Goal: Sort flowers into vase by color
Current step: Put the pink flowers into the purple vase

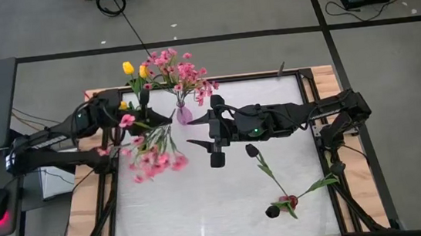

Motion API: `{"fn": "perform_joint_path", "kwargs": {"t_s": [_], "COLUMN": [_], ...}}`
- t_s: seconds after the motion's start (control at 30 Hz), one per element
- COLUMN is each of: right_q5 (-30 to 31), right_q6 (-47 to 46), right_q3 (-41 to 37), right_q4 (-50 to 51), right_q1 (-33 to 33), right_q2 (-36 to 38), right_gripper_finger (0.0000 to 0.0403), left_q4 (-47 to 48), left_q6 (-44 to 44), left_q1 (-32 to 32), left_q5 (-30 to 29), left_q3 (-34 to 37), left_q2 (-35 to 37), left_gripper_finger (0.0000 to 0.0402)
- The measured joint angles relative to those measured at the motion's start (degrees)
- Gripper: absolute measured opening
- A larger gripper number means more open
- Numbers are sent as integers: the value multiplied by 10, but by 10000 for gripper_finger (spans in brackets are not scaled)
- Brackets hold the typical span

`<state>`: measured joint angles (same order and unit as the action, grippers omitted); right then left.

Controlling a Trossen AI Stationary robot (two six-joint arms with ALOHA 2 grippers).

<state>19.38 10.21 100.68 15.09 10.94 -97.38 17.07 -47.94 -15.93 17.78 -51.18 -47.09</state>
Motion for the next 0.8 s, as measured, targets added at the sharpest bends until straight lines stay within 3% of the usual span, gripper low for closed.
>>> {"fn": "perform_joint_path", "kwargs": {"t_s": [0.17, 0.37, 0.57, 0.8], "right_q5": [0, 0, 0, 0], "right_q6": [0, 0, 0, 0], "right_q3": [0, 0, 0, 0], "right_q4": [0, 0, 0, 0], "right_q1": [0, 0, 0, 0], "right_q2": [0, 0, 0, 0], "right_gripper_finger": [227, 227, 227, 227], "left_q4": [6, 15, -96, -133], "left_q6": [2, -12, -8, -8], "left_q1": [-21, -48, -68, -68], "left_q5": [54, 59, 72, 66], "left_q3": [0, 2, 90, 131], "left_q2": [-1, -10, -2, -1], "left_gripper_finger": [9, 9, 9, 9]}}
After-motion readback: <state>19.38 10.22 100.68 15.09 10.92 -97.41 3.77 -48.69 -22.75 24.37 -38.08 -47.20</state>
